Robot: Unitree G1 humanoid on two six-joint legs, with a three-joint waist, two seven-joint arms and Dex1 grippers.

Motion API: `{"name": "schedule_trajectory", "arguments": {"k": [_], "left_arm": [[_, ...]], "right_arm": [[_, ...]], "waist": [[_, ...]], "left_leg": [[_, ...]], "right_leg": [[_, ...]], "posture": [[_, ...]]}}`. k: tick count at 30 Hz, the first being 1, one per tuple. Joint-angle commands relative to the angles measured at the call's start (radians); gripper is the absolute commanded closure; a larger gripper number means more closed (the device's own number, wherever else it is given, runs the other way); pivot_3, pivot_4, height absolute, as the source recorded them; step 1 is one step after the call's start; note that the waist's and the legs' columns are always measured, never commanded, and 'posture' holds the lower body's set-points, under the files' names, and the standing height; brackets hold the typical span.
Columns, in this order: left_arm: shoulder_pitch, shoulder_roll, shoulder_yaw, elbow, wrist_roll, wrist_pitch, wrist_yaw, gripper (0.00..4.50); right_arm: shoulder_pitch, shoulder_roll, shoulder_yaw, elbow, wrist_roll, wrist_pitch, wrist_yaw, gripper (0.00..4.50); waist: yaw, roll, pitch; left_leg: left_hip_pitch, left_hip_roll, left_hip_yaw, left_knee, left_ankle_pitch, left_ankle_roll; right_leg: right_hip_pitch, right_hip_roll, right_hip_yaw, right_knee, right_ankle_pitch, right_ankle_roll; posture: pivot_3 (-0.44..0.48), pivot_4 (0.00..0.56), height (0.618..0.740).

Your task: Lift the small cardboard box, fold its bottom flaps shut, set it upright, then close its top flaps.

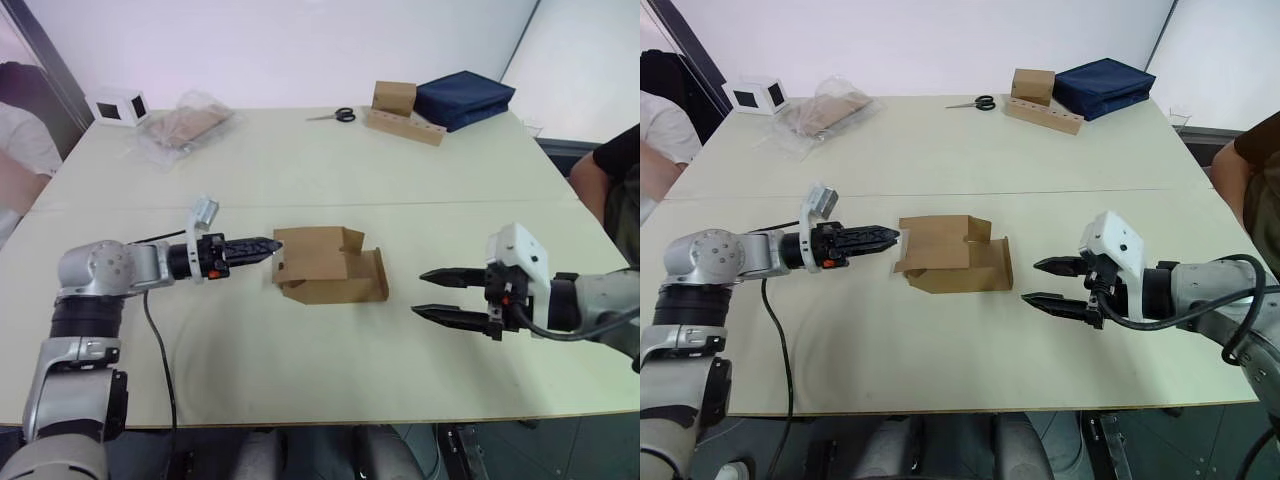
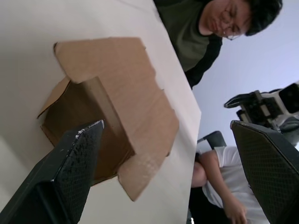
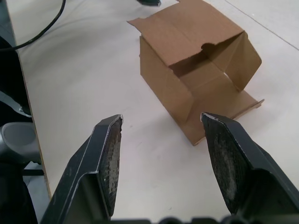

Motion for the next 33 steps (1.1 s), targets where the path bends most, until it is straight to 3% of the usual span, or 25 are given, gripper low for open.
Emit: {"name": "schedule_trajectory", "arguments": {"k": [1, 13, 32, 33], "left_arm": [[-0.045, -0.014, -0.023, 0.044, 0.044, -0.026, -0.055, 0.0], [-0.141, -0.169, -0.027, 0.226, 0.117, -0.036, -0.097, 0.0], [-0.214, -0.233, 0.001, 0.38, 0.197, -0.088, -0.175, 0.0], [-0.217, -0.234, 0.003, 0.384, 0.198, -0.088, -0.176, 0.51]], "right_arm": [[0.017, 0.007, -0.057, -0.053, 0.032, 0.003, -0.027, 1.73], [0.051, 0.004, -0.085, -0.092, 0.079, 0.012, -0.093, 1.73], [0.08, -0.008, -0.113, -0.127, 0.138, 0.032, -0.149, 1.73], [0.079, -0.008, -0.111, -0.127, 0.14, 0.032, -0.151, 1.65]], "waist": [[0.001, 0.0, 0.0], [0.002, 0.0, 0.0], [0.002, 0.0, 0.0], [0.002, 0.0, 0.0]], "left_leg": [[0.0, 0.0, 0.0, 0.0, 0.0, 0.0], [-0.002, -0.001, 0.0, 0.005, -0.001, 0.001], [-0.002, -0.001, -0.001, 0.006, -0.001, 0.002], [-0.002, -0.001, -0.001, 0.006, -0.001, 0.002]], "right_leg": [[0.0, 0.0, 0.0, 0.0, 0.0, 0.0], [0.001, 0.0, 0.0, 0.002, 0.0, 0.0], [0.001, 0.0, 0.0, 0.002, 0.0, 0.0], [0.001, 0.0, 0.0, 0.002, 0.0, 0.0]], "posture": [[0.0, 0.15, 0.74], [0.0, 0.15, 0.74], [0.0, 0.15, 0.74], [0.0, 0.15, 0.74]]}}
